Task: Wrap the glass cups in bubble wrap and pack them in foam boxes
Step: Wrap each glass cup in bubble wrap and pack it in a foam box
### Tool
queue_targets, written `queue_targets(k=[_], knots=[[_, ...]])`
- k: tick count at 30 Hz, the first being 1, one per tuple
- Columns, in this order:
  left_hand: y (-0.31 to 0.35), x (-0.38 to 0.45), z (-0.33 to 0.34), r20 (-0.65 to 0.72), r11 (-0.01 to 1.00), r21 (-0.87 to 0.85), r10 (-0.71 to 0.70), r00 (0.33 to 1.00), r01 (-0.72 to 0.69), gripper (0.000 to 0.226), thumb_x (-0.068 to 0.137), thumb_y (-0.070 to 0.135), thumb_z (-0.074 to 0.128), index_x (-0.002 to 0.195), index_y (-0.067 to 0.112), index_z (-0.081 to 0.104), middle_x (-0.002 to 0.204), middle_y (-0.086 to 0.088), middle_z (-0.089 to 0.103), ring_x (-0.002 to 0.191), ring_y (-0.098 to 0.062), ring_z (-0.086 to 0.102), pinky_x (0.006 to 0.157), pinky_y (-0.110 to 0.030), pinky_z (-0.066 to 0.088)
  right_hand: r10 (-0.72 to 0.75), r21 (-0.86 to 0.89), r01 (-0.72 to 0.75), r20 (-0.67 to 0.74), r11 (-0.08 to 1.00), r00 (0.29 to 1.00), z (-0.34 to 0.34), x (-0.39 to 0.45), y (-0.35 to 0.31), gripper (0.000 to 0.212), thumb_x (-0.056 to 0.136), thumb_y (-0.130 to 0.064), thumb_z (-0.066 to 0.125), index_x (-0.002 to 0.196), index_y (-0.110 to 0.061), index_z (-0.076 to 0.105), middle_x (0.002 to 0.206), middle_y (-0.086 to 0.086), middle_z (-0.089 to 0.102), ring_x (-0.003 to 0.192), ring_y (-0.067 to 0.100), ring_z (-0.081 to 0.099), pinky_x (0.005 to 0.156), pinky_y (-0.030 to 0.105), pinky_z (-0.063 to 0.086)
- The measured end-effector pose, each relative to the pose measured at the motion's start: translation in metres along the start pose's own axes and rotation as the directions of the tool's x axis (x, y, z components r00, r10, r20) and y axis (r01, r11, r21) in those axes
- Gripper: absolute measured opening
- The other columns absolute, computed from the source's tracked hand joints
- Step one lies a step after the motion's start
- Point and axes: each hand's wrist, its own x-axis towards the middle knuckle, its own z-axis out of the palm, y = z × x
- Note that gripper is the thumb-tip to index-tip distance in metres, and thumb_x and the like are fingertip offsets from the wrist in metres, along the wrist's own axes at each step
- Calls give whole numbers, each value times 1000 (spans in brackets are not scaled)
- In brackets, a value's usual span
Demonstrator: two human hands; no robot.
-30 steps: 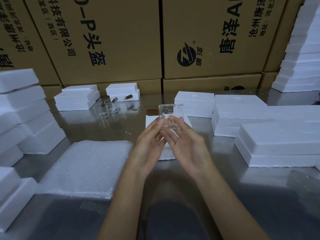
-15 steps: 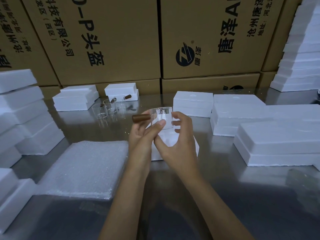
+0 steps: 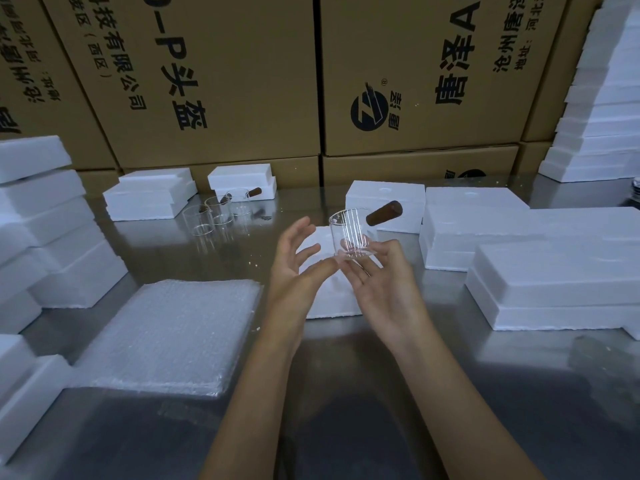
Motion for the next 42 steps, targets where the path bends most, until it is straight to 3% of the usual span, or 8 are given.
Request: queue_targets(k=[8,13,16,25,28,32,36,42], knots=[[3,-3,4,39,984,105,140,989,-143,65,79,-6,78,124,36,57,130,17,62,115,0,61,93,-22,52,49,-45,-44,126,998,991,3,-4,2,39,84,-20,54,114,2,67,122,23,67,105,29,67,95,32,54],[-2,-2,2,-11,903,361,252,968,-231,68,77,14,85,122,52,52,117,44,54,113,10,54,89,-13,46,-379,-606,254,-85,754,921,3,2,-4,38,77,-48,65,107,-25,69,103,-10,74,97,8,70,84,23,56],[-5,-5,4,31,818,505,300,953,-274,76,78,19,85,121,64,43,117,50,46,116,17,43,85,-7,38,-480,-693,316,-50,648,876,-6,3,-13,28,80,-58,68,95,-34,70,88,-10,74,74,3,67,69,20,58],[-11,-6,4,108,802,538,239,965,-259,88,74,29,87,132,63,31,124,56,32,128,0,41,101,-23,38,-469,-671,354,11,651,883,-18,7,-22,10,98,-16,61,92,-15,68,72,-4,70,64,10,62,61,23,53],[-14,-4,4,51,814,530,251,967,-239,78,74,29,87,135,50,43,123,49,41,125,5,42,100,-22,39,-445,-644,373,57,668,894,-17,6,-22,10,99,-12,59,94,-13,68,76,-3,70,68,12,63,65,24,53],[-16,-1,2,6,811,540,265,964,-227,70,78,29,85,118,68,43,113,57,40,113,26,37,89,-9,34,-406,-615,384,112,688,907,-14,5,-21,11,99,-6,57,94,-11,66,77,-5,69,69,14,63,67,26,53],[-18,0,1,-28,819,533,266,963,-211,68,78,24,84,127,54,48,115,44,46,114,16,42,88,-7,33,-370,-600,374,136,707,919,-13,5,-21,12,98,-3,57,94,-9,66,76,-3,69,70,15,63,67,27,53],[-16,-1,4,-21,866,480,170,985,-139,60,79,31,83,109,67,44,104,49,48,106,24,42,82,-10,38,-364,-626,355,120,694,924,-15,6,-23,9,88,-15,65,96,-12,68,75,0,69,72,16,64,66,27,54]])
